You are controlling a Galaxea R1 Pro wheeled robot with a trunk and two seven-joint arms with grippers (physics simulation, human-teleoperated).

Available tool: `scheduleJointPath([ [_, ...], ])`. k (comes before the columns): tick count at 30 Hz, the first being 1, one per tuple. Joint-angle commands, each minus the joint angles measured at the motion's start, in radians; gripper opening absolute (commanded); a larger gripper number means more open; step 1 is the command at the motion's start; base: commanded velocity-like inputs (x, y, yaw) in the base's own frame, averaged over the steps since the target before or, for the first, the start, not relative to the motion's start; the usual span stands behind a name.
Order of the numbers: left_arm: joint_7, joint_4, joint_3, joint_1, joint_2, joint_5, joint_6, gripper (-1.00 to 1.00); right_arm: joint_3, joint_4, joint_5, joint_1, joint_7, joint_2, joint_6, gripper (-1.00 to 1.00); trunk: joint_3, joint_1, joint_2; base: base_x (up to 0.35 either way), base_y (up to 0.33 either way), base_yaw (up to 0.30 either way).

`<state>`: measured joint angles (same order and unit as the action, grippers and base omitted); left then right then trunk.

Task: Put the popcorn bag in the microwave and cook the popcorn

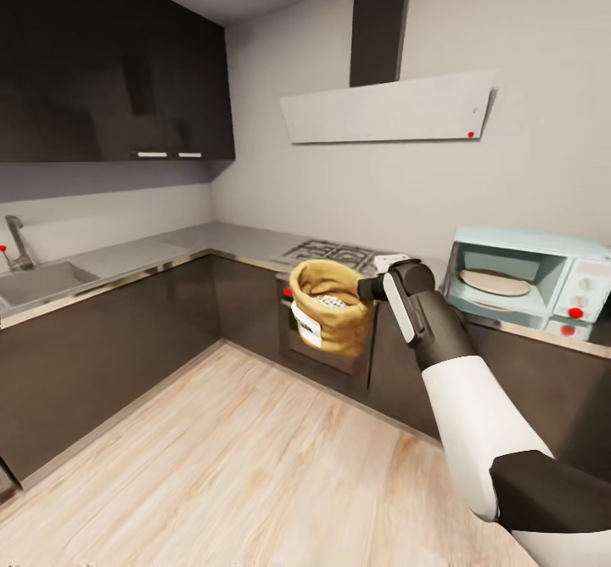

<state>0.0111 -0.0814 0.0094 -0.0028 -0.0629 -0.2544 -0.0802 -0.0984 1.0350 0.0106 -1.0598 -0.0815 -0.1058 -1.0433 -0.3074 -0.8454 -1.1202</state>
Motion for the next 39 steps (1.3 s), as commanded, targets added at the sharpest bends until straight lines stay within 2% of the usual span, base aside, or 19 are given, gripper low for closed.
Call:
scheduleJointPath([
  [1, 0.001, 0.0, 0.0, 0.0, 0.0, -0.005, -0.003, 1.0, -0.001, 0.0, 0.003, -0.001, -0.006, 0.0, -0.004, -1.0, -0.001, 0.001, -0.001, -0.338, 0.0, -0.046],
  [5, 0.001, 0.0, 0.001, 0.0, 0.0, -0.005, -0.003, 1.0, -0.001, 0.0, 0.002, 0.0, -0.006, 0.001, -0.004, -1.0, -0.001, 0.001, -0.001, -0.338, 0.0, -0.014],
  [8, 0.001, 0.0, 0.001, 0.0, 0.0, -0.005, -0.003, 1.0, -0.001, 0.0, 0.003, -0.001, -0.006, 0.017, -0.004, -1.0, -0.001, 0.001, -0.001, -0.338, 0.0, -0.001],
  [11, 0.001, 0.0, 0.001, 0.0, 0.0, -0.005, -0.003, 1.0, -0.001, 0.0, 0.003, 0.0, -0.006, 0.022, -0.004, -1.0, -0.001, 0.001, -0.001, -0.338, 0.0, 0.0],
  [39, 0.001, 0.0, 0.001, 0.0, 0.0, -0.005, -0.003, 1.0, -0.001, -0.01, 0.003, -0.001, -0.006, 0.023, -0.004, -1.0, -0.001, 0.001, -0.001, -0.338, 0.0, 0.0],
])
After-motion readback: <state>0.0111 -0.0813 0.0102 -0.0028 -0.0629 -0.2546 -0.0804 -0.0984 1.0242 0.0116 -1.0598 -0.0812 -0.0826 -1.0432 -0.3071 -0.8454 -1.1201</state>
